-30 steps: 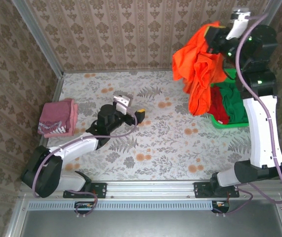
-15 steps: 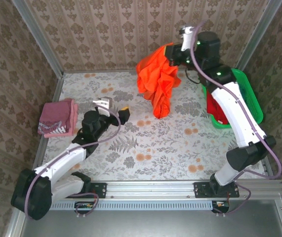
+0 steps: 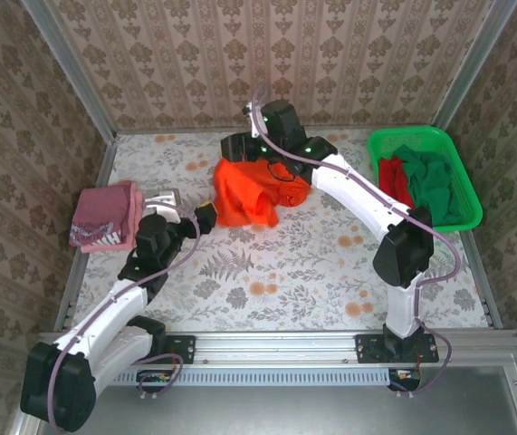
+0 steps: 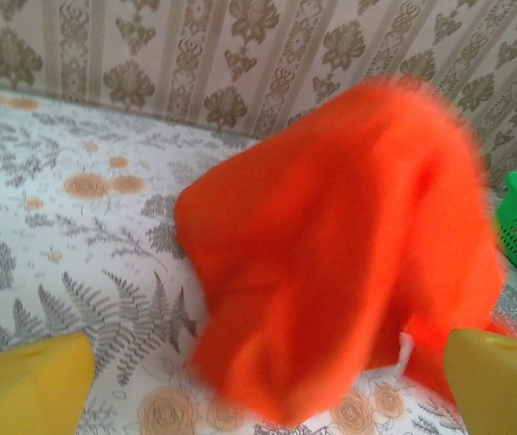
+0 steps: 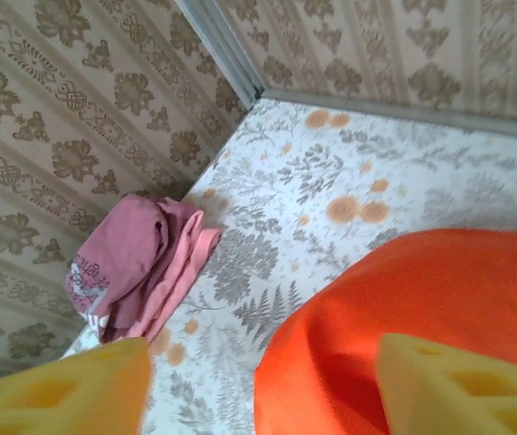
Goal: Fold and stack the t-shirts
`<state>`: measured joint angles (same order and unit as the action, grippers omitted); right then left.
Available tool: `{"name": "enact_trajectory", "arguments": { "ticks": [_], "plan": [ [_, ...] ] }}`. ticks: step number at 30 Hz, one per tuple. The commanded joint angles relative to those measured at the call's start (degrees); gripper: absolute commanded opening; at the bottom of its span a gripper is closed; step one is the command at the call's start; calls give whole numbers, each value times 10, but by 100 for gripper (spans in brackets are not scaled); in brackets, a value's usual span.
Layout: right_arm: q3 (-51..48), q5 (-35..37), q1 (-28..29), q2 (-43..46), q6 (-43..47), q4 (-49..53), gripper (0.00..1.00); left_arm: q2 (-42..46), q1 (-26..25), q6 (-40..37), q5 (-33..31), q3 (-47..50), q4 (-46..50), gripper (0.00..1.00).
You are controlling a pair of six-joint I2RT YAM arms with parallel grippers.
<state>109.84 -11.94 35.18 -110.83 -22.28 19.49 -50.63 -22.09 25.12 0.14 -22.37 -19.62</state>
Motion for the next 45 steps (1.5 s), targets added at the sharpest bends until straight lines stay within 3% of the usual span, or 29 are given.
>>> {"name": "enact_trajectory", "arguments": {
  "ticks": [1, 9, 16, 21, 26, 28, 30, 31, 34, 36, 42, 45],
  "plan": [
    [-9, 45, -15, 34, -3, -31, 80, -8, -6, 55, -22, 2, 9, 100],
    [-205, 80, -93, 93, -51, -75, 80, -158, -86, 171, -105, -96, 102, 100],
    [-271, 83, -128, 39, -64, -63, 68, -300, -163, 267, -137, -202, 226, 100],
    [-249, 64, -127, -28, -69, -46, 63, -351, -159, 308, -135, -220, 251, 100],
    [-220, 84, -127, -86, -51, -13, 59, -393, -128, 329, -85, -213, 218, 96],
    [-214, 92, -127, -101, -44, -5, 57, -410, -122, 333, -73, -216, 211, 89],
    [-205, 92, -130, -115, -39, 11, 47, -427, -116, 338, -61, -219, 204, 77],
    [-201, 88, -131, -121, -39, 17, 39, -435, -112, 340, -57, -219, 200, 66],
    [-211, 69, -136, -108, -43, 9, 0, -448, -104, 332, -50, -226, 189, 20],
    [-226, 65, -139, -75, -43, -1, 0, -456, -95, 313, -52, -242, 191, 0],
    [-278, 70, -147, 66, -27, -29, 0, -479, -44, 222, -43, -334, 205, 0],
    [-300, 61, -147, 129, -16, -11, 0, -518, 7, 162, -10, -412, 216, 0]
  ]
}}
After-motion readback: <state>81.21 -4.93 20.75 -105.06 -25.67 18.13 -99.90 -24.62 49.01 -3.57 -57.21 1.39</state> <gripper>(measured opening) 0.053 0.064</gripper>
